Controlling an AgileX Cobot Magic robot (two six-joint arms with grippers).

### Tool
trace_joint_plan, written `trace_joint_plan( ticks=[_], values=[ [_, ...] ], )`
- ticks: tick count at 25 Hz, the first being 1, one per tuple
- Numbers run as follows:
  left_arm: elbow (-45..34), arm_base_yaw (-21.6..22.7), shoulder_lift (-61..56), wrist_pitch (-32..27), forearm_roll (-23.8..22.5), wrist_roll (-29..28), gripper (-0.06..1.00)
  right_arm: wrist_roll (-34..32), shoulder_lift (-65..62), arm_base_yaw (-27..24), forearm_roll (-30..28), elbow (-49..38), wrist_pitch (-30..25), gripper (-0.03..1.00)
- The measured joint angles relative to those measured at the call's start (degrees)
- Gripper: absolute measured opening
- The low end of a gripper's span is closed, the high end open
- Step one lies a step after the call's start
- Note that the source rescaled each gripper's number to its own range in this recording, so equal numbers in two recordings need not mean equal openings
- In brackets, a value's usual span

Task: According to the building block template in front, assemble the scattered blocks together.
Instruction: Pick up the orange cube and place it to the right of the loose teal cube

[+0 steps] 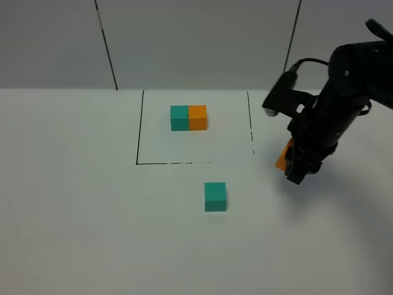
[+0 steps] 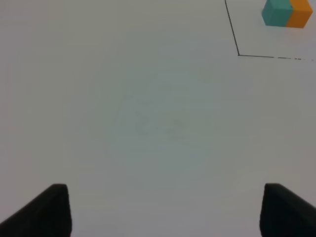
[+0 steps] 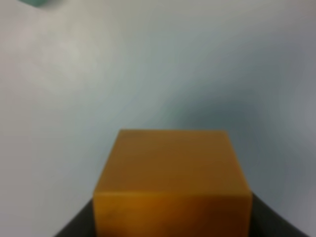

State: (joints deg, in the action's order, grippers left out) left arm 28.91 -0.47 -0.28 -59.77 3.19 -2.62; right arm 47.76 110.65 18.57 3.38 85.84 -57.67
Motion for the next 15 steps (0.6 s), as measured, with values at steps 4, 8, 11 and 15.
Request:
trace_joint_plan(
  ticks=[4,8,11,15],
  values=[
    [0.0,0.0,0.0,0.0,0.0,0.0,0.64,4.1,5.1,3.8,-2.8,6.0,-5.6,0.12],
    [0.0,0.0,0.0,0.0,0.0,0.0,0.64,5.9,9.8,5.7,-5.5,9.1,-8.5,0.12],
    [0.0,0.0,0.0,0.0,0.0,0.0,0.64,6.9,11.6,5.7,-5.8,9.7,-8.4,0.12],
    [0.0,0.0,0.0,0.0,0.0,0.0,0.64,7.2,14.1,5.8,-5.9,9.9,-8.1,0.12]
  ],
)
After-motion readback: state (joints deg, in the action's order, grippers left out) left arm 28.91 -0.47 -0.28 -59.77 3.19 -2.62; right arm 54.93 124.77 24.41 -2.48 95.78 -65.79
